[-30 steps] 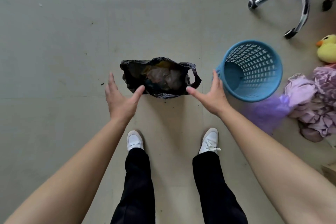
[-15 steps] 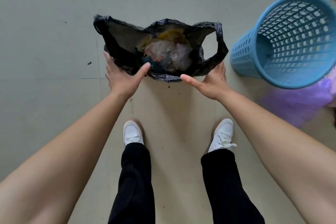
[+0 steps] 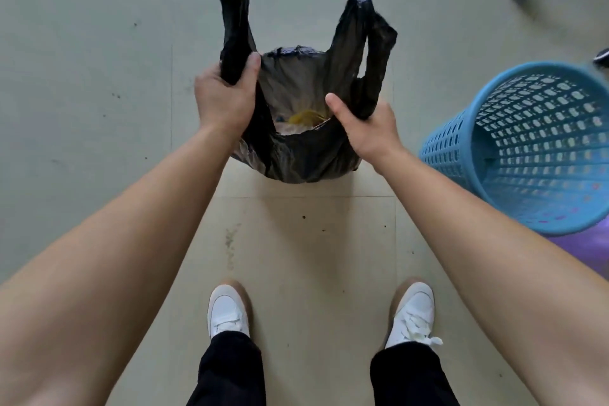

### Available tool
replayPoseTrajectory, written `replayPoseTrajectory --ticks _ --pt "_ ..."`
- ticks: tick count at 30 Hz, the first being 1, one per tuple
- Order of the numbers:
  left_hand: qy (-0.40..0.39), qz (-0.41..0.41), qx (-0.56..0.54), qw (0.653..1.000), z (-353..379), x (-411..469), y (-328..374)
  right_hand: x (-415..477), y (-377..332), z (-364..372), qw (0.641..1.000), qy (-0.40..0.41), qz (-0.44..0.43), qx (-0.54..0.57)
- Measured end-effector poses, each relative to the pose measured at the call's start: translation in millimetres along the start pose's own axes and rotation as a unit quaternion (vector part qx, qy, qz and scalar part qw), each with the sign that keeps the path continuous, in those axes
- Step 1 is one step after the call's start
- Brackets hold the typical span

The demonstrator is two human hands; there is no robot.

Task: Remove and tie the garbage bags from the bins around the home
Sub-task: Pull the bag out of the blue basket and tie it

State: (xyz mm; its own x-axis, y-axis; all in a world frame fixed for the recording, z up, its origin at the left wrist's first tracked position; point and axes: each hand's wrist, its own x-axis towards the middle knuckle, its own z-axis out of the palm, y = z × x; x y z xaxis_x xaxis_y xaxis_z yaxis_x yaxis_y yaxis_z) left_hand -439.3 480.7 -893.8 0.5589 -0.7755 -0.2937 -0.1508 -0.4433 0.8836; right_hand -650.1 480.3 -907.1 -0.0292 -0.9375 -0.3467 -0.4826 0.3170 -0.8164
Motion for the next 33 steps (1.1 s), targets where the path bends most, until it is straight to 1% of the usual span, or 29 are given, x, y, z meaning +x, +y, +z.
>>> replayPoseTrajectory --ticks 2,4,7,10,12,14,15,17,19,22,24,26,28,30,32,33 --pt "-0.009 -0.003 -0.058 0.998 9.1 -4.4 8.3 8.3 4.8 -2.3 1.0 -0.009 0.007 0.022" --pt "-0.016 -0.003 -0.092 0.996 16.0 -7.9 14.8 16.3 5.1 -4.8 0.999 -0.023 -0.004 0.026" --pt "-0.043 0.001 -0.131 0.99 21.3 -2.4 17.5 32.8 10.0 -8.8 0.997 -0.027 -0.023 0.068" --pt "-0.068 0.024 -0.105 0.992 28.2 14.7 15.0 48.3 14.4 -15.3 0.997 -0.029 -0.053 0.044" --pt "-0.042 0.033 -0.102 0.993 33.5 25.6 15.3 59.2 17.2 -20.1 0.997 -0.026 -0.053 0.045" --pt "-0.017 0.024 -0.142 0.989 37.9 32.8 20.1 65.7 14.8 -23.8 0.995 -0.023 -0.057 0.082" --pt "-0.02 0.012 -0.191 0.981 39.6 35.1 24.8 68.1 13.5 -24.6 0.992 -0.012 -0.061 0.106" --pt "-0.055 -0.004 -0.298 0.953 43.4 38.4 31.1 68.9 10.3 -24.1 0.988 0.007 -0.065 0.143" --pt "-0.09 -0.019 -0.368 0.925 48.9 40.2 31.3 69.0 6.9 -23.0 0.986 0.007 -0.09 0.143" --pt "-0.154 -0.047 -0.357 0.92 55.6 50.3 15.0 78.8 7.0 -21.2 0.985 -0.005 -0.162 0.056" --pt "-0.197 -0.05 -0.341 0.918 59.5 56.1 0.1 86.1 10.2 -19.4 0.982 -0.01 -0.185 -0.024" --pt "-0.217 -0.036 -0.317 0.922 62.6 54.6 -7.5 88.1 13.8 -15.4 0.978 -0.035 -0.176 -0.11" --pt "-0.238 -0.011 -0.296 0.925 59.3 46.4 -9.0 81.0 15.6 -13.6 0.969 -0.067 -0.165 -0.169" --pt "-0.276 0.017 -0.285 0.918 51.3 35.7 -9.7 72.6 16.4 -13.8 0.963 -0.091 -0.165 -0.194" --pt "-0.304 0.049 -0.236 0.922 43.9 26.9 -15.8 67.4 19.3 -15.1 0.957 -0.106 -0.161 -0.215" --pt "-0.306 0.061 -0.214 0.926 42.5 23.6 -18.3 65.7 21.1 -15.3 0.953 -0.119 -0.164 -0.225"
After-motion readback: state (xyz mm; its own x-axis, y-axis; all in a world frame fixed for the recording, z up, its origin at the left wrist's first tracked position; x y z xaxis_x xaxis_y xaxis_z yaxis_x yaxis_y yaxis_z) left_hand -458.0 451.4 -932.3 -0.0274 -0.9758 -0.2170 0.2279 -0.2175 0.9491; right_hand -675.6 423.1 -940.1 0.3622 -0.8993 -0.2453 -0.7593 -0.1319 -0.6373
